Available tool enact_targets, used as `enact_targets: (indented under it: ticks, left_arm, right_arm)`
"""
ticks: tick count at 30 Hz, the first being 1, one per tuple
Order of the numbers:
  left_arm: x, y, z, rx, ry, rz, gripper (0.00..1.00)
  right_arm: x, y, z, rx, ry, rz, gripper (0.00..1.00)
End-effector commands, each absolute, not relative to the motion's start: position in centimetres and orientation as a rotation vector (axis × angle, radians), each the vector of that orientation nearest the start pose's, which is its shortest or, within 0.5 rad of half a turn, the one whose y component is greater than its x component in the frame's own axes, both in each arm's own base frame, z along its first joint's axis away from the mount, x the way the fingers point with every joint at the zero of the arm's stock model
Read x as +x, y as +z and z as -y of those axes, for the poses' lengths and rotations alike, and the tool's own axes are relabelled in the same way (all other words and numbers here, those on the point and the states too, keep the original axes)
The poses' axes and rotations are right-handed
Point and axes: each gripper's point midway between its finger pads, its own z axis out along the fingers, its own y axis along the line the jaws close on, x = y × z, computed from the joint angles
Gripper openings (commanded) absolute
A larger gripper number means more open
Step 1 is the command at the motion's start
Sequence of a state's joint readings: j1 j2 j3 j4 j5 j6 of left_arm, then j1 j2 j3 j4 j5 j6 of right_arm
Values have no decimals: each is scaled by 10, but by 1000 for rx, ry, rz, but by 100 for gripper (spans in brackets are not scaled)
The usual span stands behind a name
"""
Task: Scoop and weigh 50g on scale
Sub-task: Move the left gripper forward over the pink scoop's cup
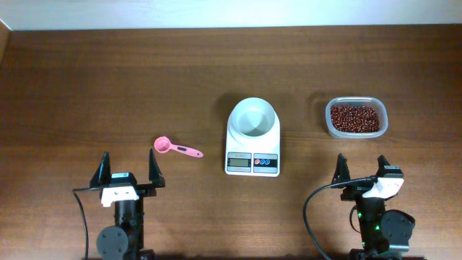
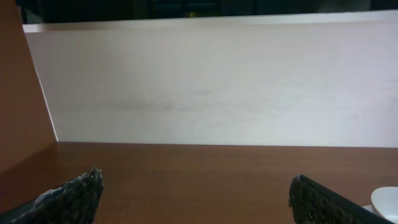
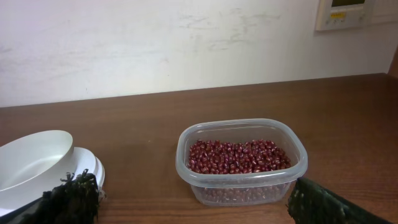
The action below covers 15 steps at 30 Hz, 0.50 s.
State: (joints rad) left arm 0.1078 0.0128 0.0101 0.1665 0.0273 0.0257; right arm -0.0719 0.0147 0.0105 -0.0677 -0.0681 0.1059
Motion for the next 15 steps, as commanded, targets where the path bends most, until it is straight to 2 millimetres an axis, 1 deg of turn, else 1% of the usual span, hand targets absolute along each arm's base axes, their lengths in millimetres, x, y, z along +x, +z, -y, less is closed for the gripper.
enact_targets:
  ticks: [1, 4, 7, 15]
  left_arm:
    - [241, 224, -16, -6, 75, -1374, 99]
    - [240, 230, -7, 39, 41, -1352, 99]
    - [240, 231, -6, 31, 21, -1358, 99]
    - [229, 252, -6, 1, 5, -1457, 99]
  right_arm:
    - [246, 157, 7, 105, 81, -1641, 99]
    - [246, 157, 7, 105, 81, -1641, 99]
    - [246, 157, 7, 105, 81, -1641, 99]
    - [246, 157, 7, 105, 81, -1641, 99]
